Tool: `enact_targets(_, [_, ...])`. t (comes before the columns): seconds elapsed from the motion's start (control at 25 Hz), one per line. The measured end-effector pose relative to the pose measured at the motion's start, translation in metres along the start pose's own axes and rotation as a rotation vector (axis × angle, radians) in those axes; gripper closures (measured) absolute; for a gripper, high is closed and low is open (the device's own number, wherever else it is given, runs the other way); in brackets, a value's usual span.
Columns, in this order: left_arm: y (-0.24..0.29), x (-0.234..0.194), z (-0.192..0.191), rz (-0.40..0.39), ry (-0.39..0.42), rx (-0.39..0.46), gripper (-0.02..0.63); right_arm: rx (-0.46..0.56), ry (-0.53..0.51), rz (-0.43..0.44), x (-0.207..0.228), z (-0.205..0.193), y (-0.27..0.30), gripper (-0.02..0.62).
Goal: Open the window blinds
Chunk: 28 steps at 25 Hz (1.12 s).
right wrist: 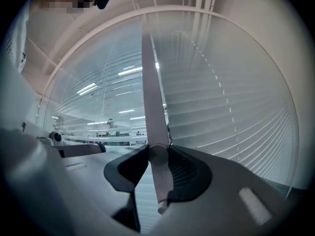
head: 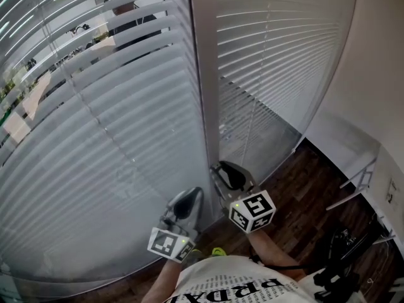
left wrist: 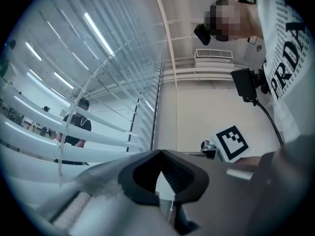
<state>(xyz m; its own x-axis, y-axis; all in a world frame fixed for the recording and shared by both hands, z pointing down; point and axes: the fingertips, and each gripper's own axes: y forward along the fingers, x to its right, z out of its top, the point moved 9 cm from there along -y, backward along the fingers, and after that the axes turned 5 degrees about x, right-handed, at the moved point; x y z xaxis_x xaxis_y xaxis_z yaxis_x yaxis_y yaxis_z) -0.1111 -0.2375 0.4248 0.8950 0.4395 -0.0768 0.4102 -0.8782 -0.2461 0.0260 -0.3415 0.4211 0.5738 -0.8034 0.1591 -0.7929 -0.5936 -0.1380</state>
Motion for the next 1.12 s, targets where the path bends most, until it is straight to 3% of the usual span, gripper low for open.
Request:
enact_targets(0.16, [0.002, -0.001, 0.000, 0.003, -0.004, 0.006, 0.615, -0.009, -0.072, 0.006, 0.000, 0.001, 0.001, 0.466])
enact_targets(0.36, [0.000, -0.001, 0.004, 0.009, 0.000, 0.018, 0.615, -0.096, -0.345, 0.038, -0.009, 0.007, 0.000, 0.471])
enact_targets(0.48, [-0.001, -0.004, 0.005, 0.021, 0.001, 0.019, 0.615, -0.162, -0.651, 0.066, -0.018, 0.012, -0.001, 0.471])
enact_targets(0.64, [-0.003, -0.006, 0.004, 0.026, 0.002, 0.019, 0.615, -0.222, -1.174, 0.085, -0.035, 0.007, -0.004, 0.460])
enact_targets(0.72, [-0.003, -0.007, 0.004, 0.026, 0.000, 0.023, 0.615, -0.230, -1.346, 0.094, -0.040, 0.001, -0.003, 0.460])
enact_targets(1.12, [-0.001, -0.009, 0.006, 0.018, 0.004, 0.027, 0.615, -0.239, -1.380, 0.088, -0.033, -0.001, 0.002, 0.471])
